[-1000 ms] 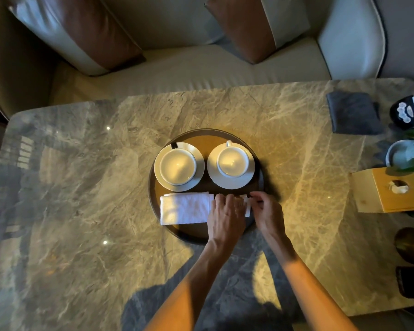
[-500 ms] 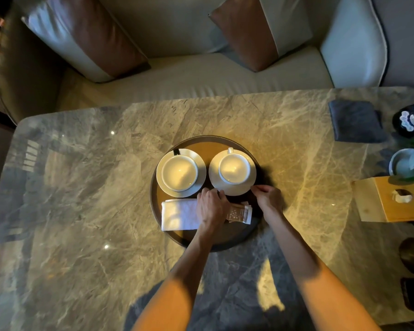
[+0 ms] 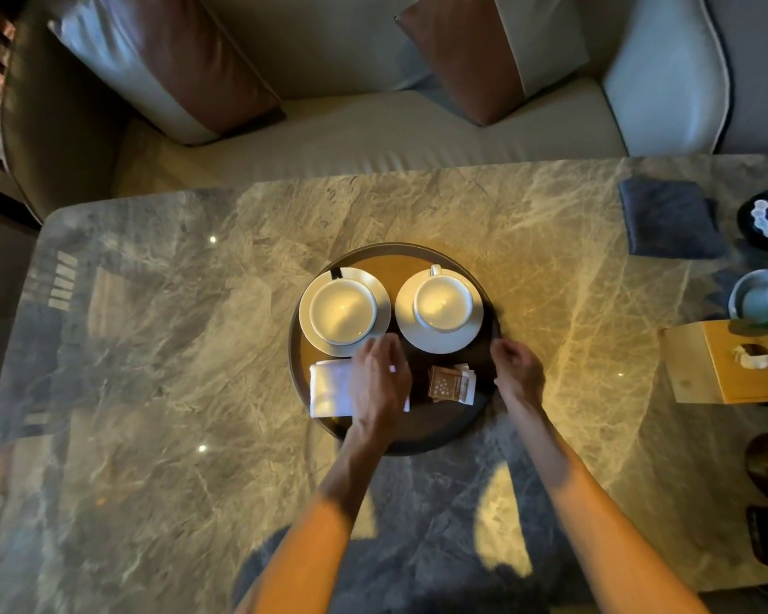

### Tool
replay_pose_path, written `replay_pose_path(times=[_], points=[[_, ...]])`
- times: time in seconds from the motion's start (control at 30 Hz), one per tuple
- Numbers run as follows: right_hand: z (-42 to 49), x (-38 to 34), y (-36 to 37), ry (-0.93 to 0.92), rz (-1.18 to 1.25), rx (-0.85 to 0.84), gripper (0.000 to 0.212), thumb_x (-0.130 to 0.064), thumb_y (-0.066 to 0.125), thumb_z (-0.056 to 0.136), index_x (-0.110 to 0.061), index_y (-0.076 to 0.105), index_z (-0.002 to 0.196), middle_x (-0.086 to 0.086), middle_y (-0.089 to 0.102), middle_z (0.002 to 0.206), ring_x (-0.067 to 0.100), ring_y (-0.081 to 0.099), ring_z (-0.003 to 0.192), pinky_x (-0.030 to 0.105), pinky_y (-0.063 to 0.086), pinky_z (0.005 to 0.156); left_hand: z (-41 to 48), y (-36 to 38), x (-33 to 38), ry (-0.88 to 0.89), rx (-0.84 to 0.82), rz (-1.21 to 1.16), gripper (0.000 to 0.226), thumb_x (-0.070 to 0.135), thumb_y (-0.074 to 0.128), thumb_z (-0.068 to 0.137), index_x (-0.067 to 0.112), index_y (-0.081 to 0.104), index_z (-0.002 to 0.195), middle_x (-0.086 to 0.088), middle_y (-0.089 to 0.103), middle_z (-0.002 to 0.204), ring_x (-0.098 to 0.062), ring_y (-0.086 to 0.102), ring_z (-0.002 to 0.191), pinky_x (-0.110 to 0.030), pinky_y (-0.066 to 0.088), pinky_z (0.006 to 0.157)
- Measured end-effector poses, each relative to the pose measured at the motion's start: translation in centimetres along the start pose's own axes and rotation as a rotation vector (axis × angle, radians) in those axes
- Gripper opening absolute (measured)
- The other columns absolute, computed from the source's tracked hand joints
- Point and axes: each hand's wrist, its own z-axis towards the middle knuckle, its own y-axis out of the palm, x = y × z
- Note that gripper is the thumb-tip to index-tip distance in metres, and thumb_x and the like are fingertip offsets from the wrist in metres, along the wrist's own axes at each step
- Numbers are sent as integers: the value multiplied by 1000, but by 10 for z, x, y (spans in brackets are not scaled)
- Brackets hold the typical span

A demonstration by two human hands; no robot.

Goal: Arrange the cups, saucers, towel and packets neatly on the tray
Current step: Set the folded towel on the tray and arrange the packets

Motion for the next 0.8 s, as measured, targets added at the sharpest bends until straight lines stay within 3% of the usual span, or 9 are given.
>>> replay_pose_path(times=[0.1,0.17,0.23,0.3,0.33,0.43,0.5,0.6,0.8], points=[[-17,23,-16,49,210,-8,25,0,60,94,7,61,118,20,65,106,23,63,86,39,53,77,-6,-32,-50,-208,243,-25,18,8,53,93,7,63,108,-9,63,98,-26,56,93,-36,43,78],[-29,33,-18,135,233,-60,29,-4,62,93,2,61,122,10,63,94,19,59,84,40,52,75,-4,-46,-84,-472,194,-31,25,13,56,94,1,60,115,-20,62,105,-37,55,103,-42,40,90],[-36,38,-17,187,273,-115,29,-8,64,93,-3,61,122,7,62,94,22,59,93,39,53,76,-7,-51,-103,-585,60,-174,23,16,58,95,2,60,113,-13,63,97,-31,59,92,-26,47,82],[-38,40,-15,216,308,-130,35,-8,66,92,-3,60,126,12,64,108,22,60,98,32,53,76,-13,-50,-111,-535,23,-309,17,5,57,93,7,63,109,4,59,81,-16,56,73,-4,40,59],[-38,41,-14,235,320,-127,39,-8,67,91,-3,59,129,14,64,113,23,61,100,33,53,79,-16,-50,-114,-518,39,-355,22,-1,56,92,12,64,107,7,57,79,-15,55,73,-3,40,59],[-35,40,-12,289,337,-106,44,-5,70,88,-5,59,131,14,66,118,23,62,104,36,52,91,-17,-45,-124,-584,77,-497,41,-11,50,86,17,67,111,4,60,85,-22,59,84,-37,54,80],[-34,39,-12,319,356,-90,45,-5,70,87,-4,59,131,12,66,120,21,61,102,31,52,87,-18,-43,-128,-605,74,-523,43,-10,51,84,19,72,107,2,65,85,-24,63,83,-48,55,84],[-34,37,-11,350,383,-84,45,-4,71,87,-5,60,131,10,66,122,18,60,104,28,51,88,-20,-50,-129,-584,53,-557,49,-8,52,82,36,73,84,12,67,77,-24,66,81,-48,56,82],[-31,38,-16,365,345,-126,45,-7,73,86,-9,62,130,5,68,109,16,61,97,32,50,97,-19,-60,-129,-571,-60,-572,35,-9,46,82,20,65,77,-6,60,73,-23,54,76,-43,51,74]])
